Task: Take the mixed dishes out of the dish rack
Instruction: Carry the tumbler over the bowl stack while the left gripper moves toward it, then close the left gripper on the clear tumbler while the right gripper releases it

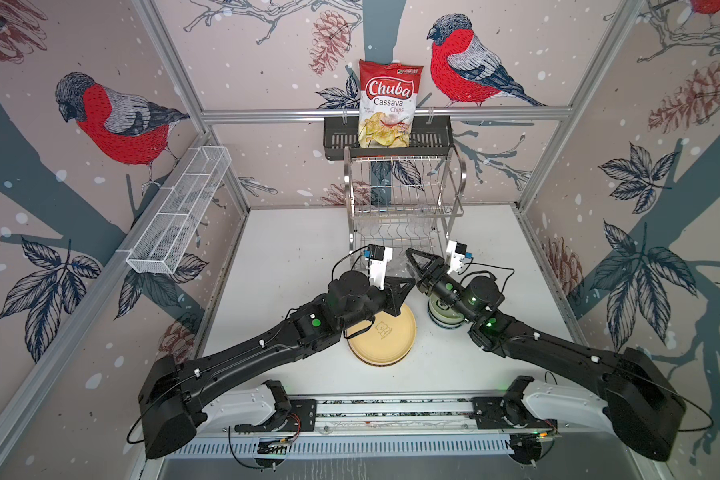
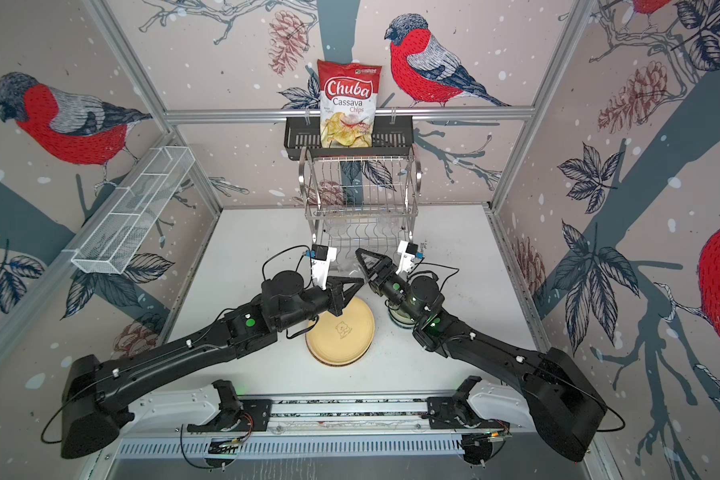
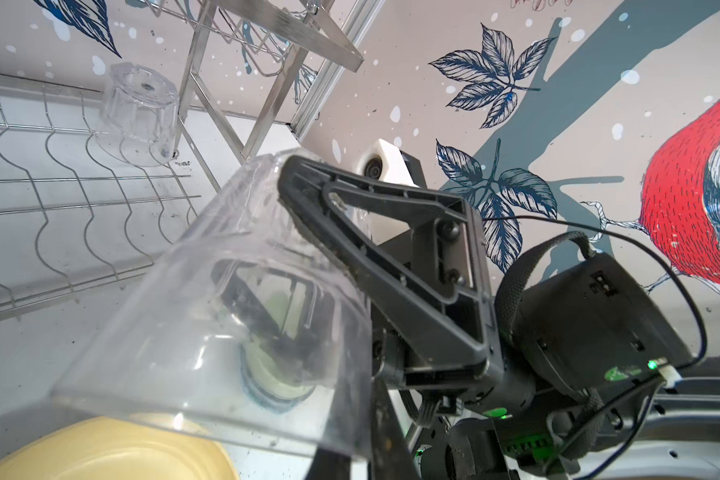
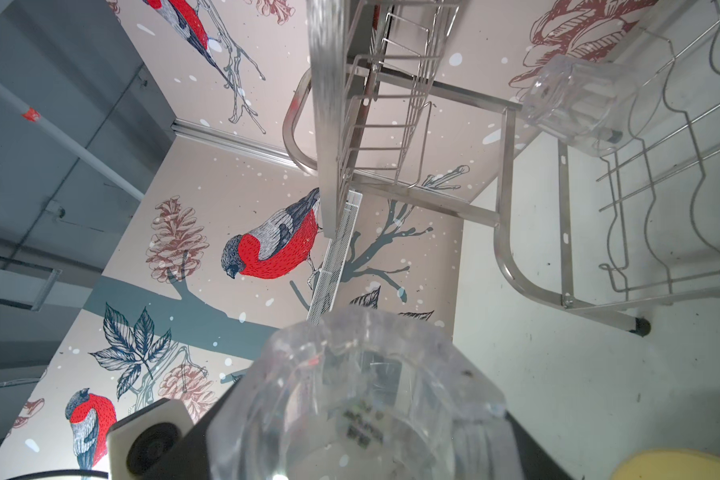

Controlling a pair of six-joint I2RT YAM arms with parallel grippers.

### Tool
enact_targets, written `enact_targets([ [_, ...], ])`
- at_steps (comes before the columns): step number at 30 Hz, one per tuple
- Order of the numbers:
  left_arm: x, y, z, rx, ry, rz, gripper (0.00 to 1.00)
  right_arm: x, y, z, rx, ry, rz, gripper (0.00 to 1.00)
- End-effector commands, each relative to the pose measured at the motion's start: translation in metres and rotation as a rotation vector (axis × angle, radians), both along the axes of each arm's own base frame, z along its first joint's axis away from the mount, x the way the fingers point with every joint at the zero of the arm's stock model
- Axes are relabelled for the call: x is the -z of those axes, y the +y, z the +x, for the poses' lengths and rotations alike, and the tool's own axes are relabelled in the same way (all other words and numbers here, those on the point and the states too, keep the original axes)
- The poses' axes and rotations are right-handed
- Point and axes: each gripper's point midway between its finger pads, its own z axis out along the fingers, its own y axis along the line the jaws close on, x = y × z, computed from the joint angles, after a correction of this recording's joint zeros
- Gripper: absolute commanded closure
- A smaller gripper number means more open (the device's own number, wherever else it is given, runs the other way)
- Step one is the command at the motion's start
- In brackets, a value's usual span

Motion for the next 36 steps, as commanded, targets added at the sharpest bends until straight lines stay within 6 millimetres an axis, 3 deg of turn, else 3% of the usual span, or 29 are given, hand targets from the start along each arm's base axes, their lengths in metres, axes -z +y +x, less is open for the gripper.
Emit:
enact_targets([
  [1,-0.015,0.020,0.024,-0.146,-0.074,-0.006,1.00,0.004,0.004,-0.006,-0.008,-0.062,-0.076,0.69],
  [3,-0.013,0.022,0.026,-0.147,-0.067,0.009,1.00,0.004,0.003,-0.007,-0.002,-0.067,-0.076,0.69],
  [7,-0.010,0.025,0.030,-0.152,-0.057,0.018,1.00,0.002,0.000,-0.008,0.018,-0.082,-0.069,0.81],
  [11,-0.012,0.024,0.033,-0.135,-0.060,-0.003,1.00,-0.003,0.001,-0.009,0.017,-0.104,-0.071,0.77],
  [12,-0.014,0.024,0.033,-0.131,-0.062,-0.007,1.00,-0.004,0.002,-0.010,0.013,-0.113,-0.077,0.69],
  [15,-0.018,0.023,0.034,-0.118,-0.068,-0.010,1.00,-0.005,0.002,-0.011,0.012,-0.129,-0.087,0.22],
  [16,-0.019,0.022,0.033,-0.107,-0.065,-0.009,1.00,-0.007,0.002,-0.012,0.012,-0.136,-0.084,0.12],
  [19,-0.021,0.019,0.029,-0.064,-0.068,-0.008,1.00,-0.009,0.000,-0.013,0.011,-0.149,-0.082,0.01],
  [30,-0.025,0.010,0.011,0.107,-0.092,0.061,1.00,-0.014,-0.014,-0.008,-0.082,-0.161,-0.063,0.01],
  [35,-0.014,0.006,-0.001,0.198,-0.081,0.097,1.00,-0.016,-0.006,-0.010,-0.206,-0.166,-0.097,0.01],
  [36,-0.024,0.005,-0.002,0.213,-0.098,0.091,1.00,-0.017,-0.003,-0.012,-0.234,-0.171,-0.103,0.01],
])
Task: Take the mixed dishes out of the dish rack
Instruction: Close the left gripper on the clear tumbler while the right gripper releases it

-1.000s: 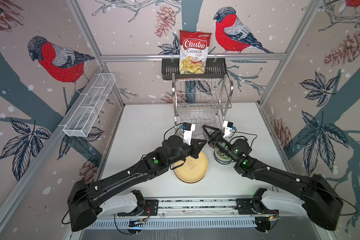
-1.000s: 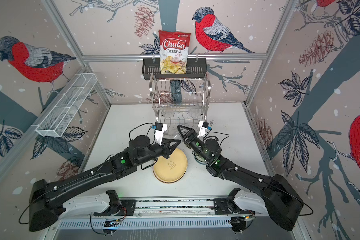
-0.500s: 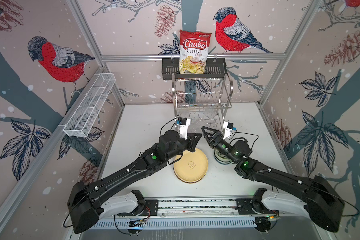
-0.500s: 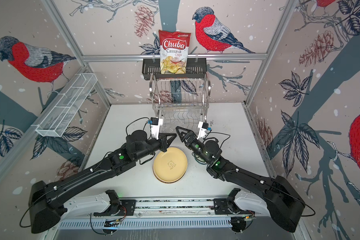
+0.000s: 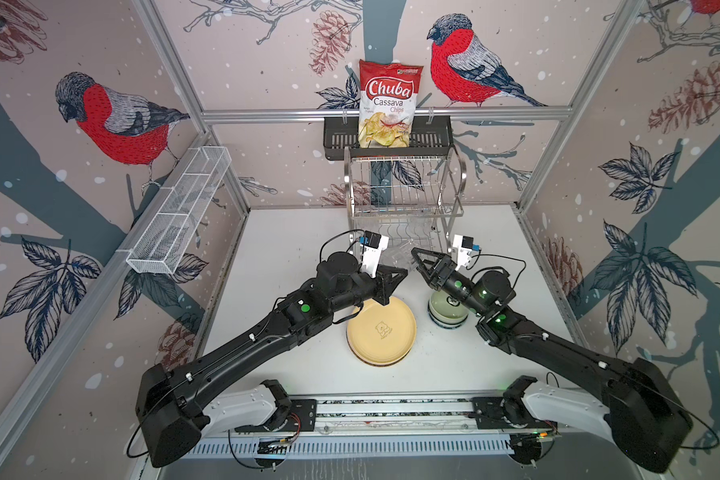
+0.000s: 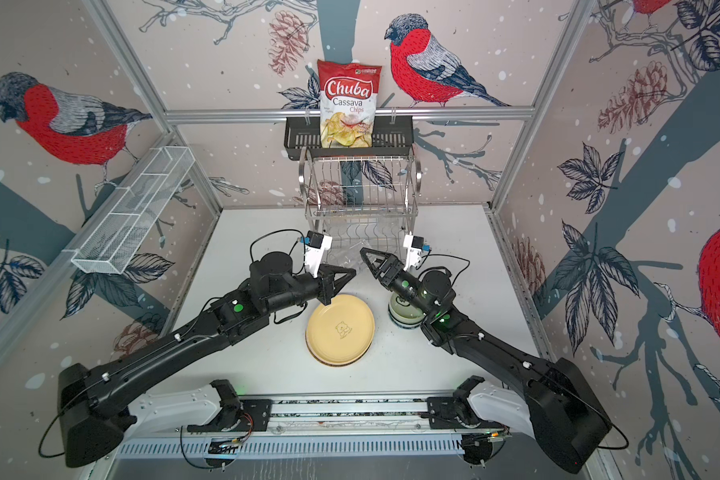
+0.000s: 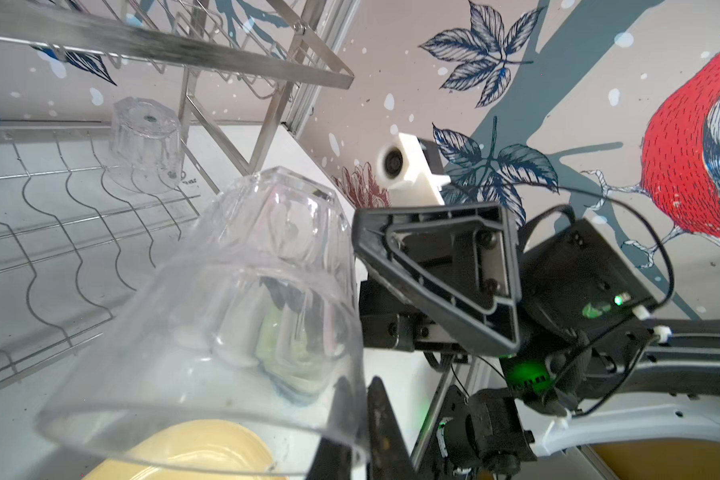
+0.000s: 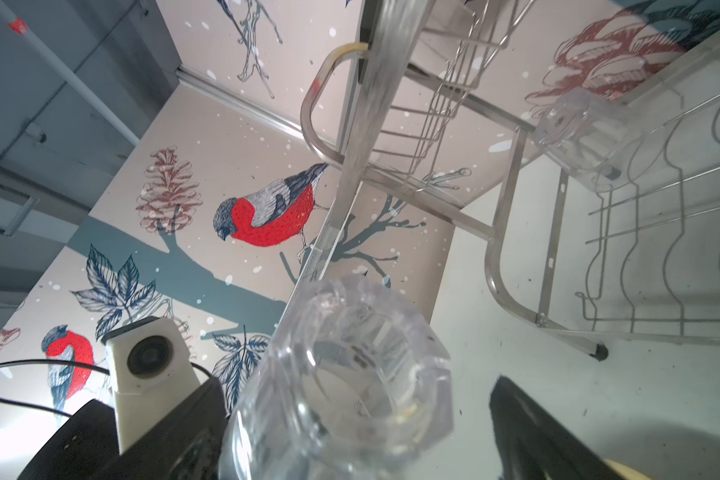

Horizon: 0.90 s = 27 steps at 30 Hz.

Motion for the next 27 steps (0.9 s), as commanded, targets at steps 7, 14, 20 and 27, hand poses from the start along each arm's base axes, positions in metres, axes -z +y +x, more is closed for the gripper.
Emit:
enact_targets([
  [7,-0.008,-0.009,-0.020,0.160,-0.060,0.042,1.00,-0.009,0.026,-0.028,-0.264,-0.033,-0.041,0.02],
  [14,-0.007,-0.008,-0.020,0.170,-0.064,0.061,1.00,-0.010,0.022,-0.032,-0.259,-0.044,-0.051,0.09],
  [20,-0.005,-0.008,-0.024,0.188,-0.057,0.058,1.00,-0.011,0.017,-0.031,-0.236,-0.053,-0.061,0.26],
  [27,-0.006,-0.008,-0.021,0.171,-0.059,0.056,1.00,-0.011,0.022,-0.036,-0.244,-0.065,-0.064,0.57],
])
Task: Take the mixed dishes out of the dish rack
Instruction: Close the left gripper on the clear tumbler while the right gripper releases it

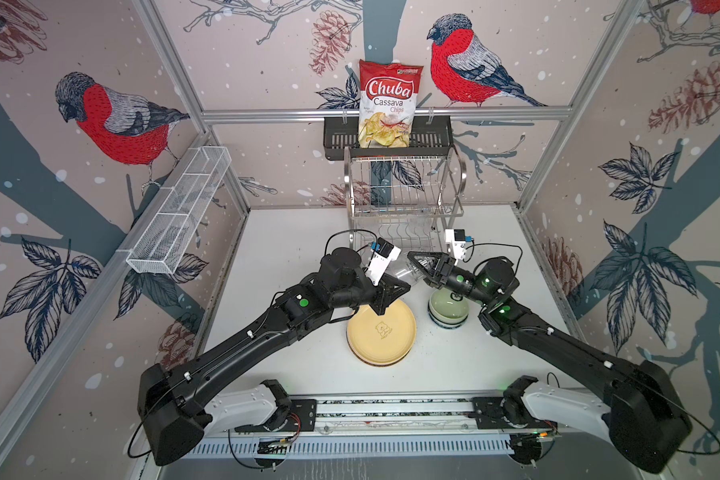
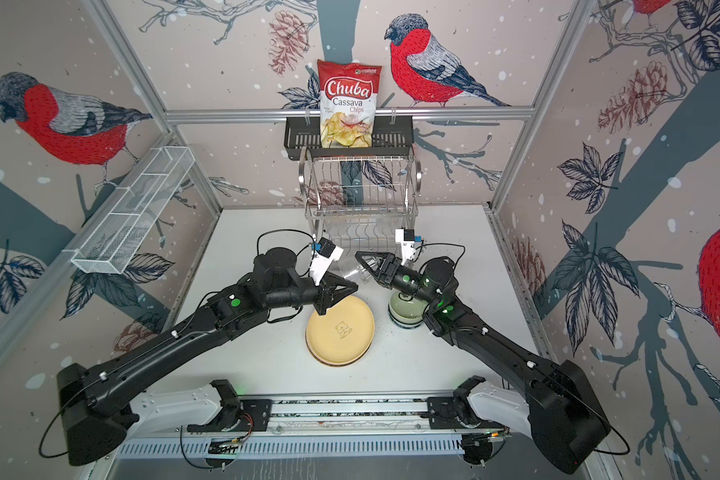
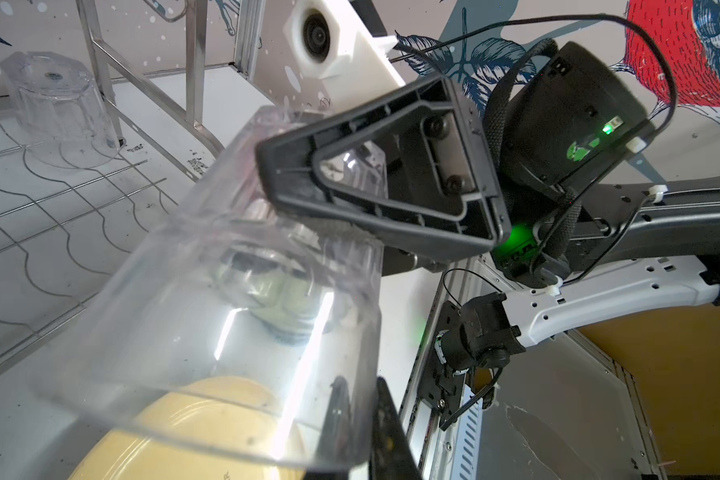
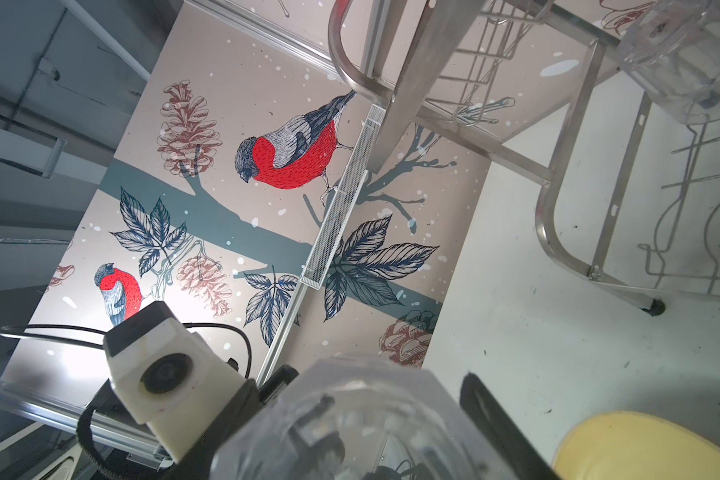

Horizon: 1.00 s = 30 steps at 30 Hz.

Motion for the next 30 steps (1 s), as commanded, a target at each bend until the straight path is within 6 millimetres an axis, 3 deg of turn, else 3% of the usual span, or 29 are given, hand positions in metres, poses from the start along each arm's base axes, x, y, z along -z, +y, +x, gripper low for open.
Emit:
enact_targets([
  [1,-0.016,-0.003,0.007,-0.027,-0.025,-0.060,0.97,-0.002,0.010,-0.018,-0.070,-0.094,-0.033,0.60],
  [4,-0.022,-0.001,0.009,-0.052,-0.036,-0.090,0.57,0.000,0.013,-0.020,-0.057,-0.096,-0.035,0.64],
  [5,-0.024,-0.001,0.010,-0.055,-0.037,-0.100,0.48,0.000,0.013,-0.021,-0.054,-0.097,-0.033,0.65],
  [7,-0.025,-0.002,0.010,-0.057,-0.036,-0.113,0.37,0.000,0.016,-0.023,-0.053,-0.098,-0.026,0.68],
  [9,-0.021,-0.003,0.012,-0.061,-0.025,-0.113,0.33,-0.002,0.017,-0.024,-0.053,-0.097,-0.012,0.69],
  [11,-0.020,-0.004,0.013,-0.068,-0.018,-0.123,0.35,-0.004,0.018,-0.027,-0.060,-0.094,0.014,0.70],
  [15,-0.024,-0.001,0.019,-0.109,-0.028,-0.151,0.62,-0.009,0.020,-0.033,-0.076,-0.092,0.064,0.70],
  [22,-0.044,0.016,0.025,-0.204,-0.091,-0.205,0.96,-0.009,0.025,-0.043,-0.102,-0.086,0.080,0.70],
  [25,-0.051,0.021,0.024,-0.216,-0.106,-0.215,1.00,-0.007,0.023,-0.044,-0.100,-0.080,0.082,0.68],
  [26,-0.052,0.022,0.024,-0.216,-0.106,-0.213,1.00,-0.006,0.023,-0.044,-0.097,-0.076,0.080,0.63],
  [27,-0.052,0.022,0.023,-0.217,-0.106,-0.208,1.00,-0.005,0.022,-0.044,-0.094,-0.073,0.077,0.51],
  [30,-0.046,0.022,0.022,-0.208,-0.089,-0.173,1.00,-0.003,0.020,-0.044,-0.081,-0.072,0.065,0.05],
])
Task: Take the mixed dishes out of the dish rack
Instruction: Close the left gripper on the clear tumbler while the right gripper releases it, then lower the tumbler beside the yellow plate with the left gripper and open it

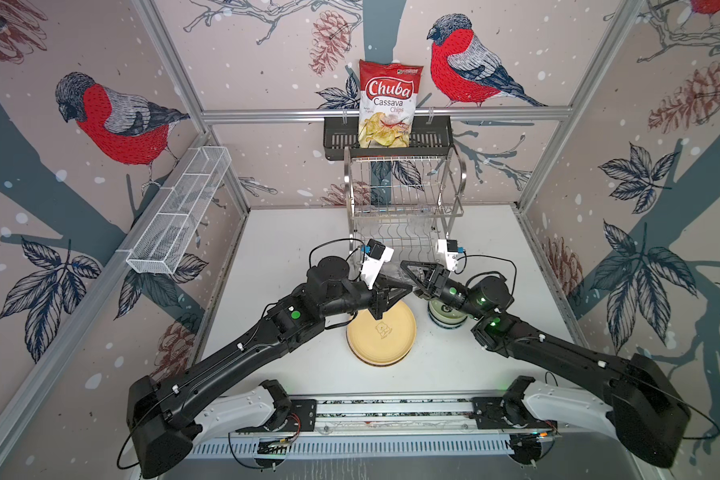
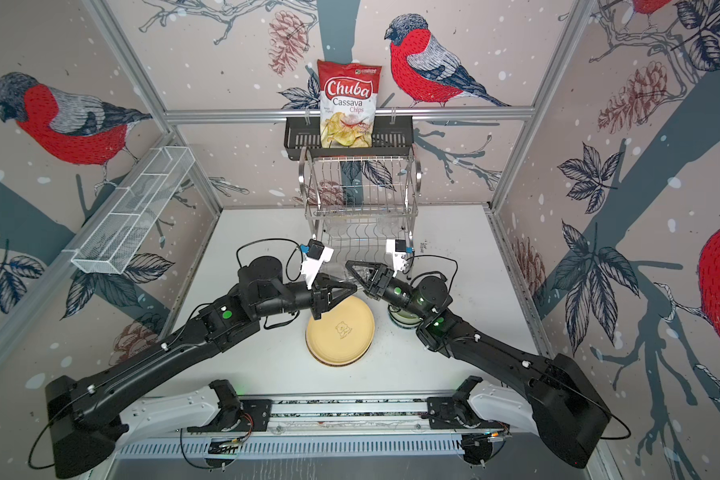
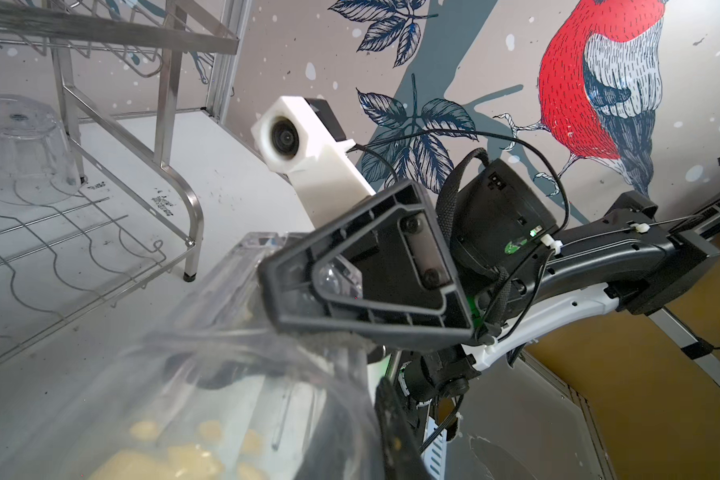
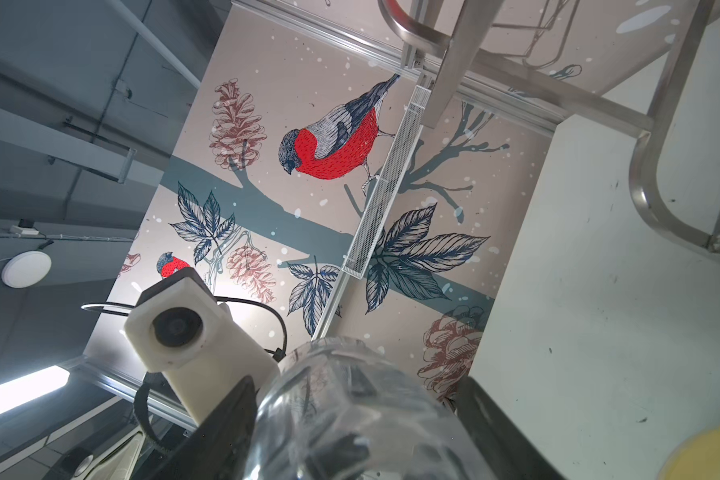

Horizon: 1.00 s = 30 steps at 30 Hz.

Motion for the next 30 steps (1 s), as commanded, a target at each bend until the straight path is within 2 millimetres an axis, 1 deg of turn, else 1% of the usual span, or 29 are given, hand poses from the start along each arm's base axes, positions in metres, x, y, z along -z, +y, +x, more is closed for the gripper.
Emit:
enact_targets([
  [1,-0.012,0.015,0.031,-0.192,-0.043,-0.004,1.00,0.007,0.001,-0.009,-0.022,-0.071,-0.059,0.00],
  [2,-0.022,0.016,0.031,-0.194,-0.052,-0.007,1.00,0.007,0.000,-0.008,-0.013,-0.075,-0.067,0.01],
  [3,-0.021,0.018,0.030,-0.196,-0.048,0.010,1.00,0.006,-0.002,-0.007,-0.002,-0.078,-0.076,0.01],
  [7,-0.010,0.031,0.033,-0.248,-0.019,0.117,1.00,0.010,-0.015,0.001,0.062,-0.075,-0.118,0.00],
  [9,-0.001,0.042,0.035,-0.293,0.007,0.191,1.00,0.015,-0.023,0.007,0.104,-0.066,-0.151,0.01],
  [11,0.011,0.054,0.039,-0.352,0.037,0.273,1.00,0.020,-0.030,0.012,0.142,-0.056,-0.186,0.00],
  [15,0.045,0.078,0.040,-0.432,0.127,0.466,1.00,0.036,-0.038,0.019,0.202,-0.029,-0.268,0.00],
  [17,0.054,0.087,0.039,-0.454,0.152,0.527,1.00,0.043,-0.040,0.020,0.214,-0.012,-0.304,0.01],
  [19,0.059,0.098,0.036,-0.478,0.166,0.570,1.00,0.049,-0.040,0.020,0.211,-0.002,-0.320,0.01],
  [22,0.069,0.117,0.035,-0.525,0.196,0.643,1.00,0.057,-0.040,0.020,0.209,0.014,-0.331,0.01],
  [24,0.088,0.133,0.036,-0.551,0.255,0.707,1.00,0.062,-0.040,0.021,0.210,0.028,-0.339,0.01],
  [27,0.118,0.151,0.035,-0.585,0.335,0.781,1.00,0.065,-0.039,0.022,0.205,0.035,-0.344,0.01],
  [30,0.140,0.162,0.032,-0.607,0.366,0.846,1.00,0.068,-0.038,0.023,0.203,0.041,-0.355,0.01],
])
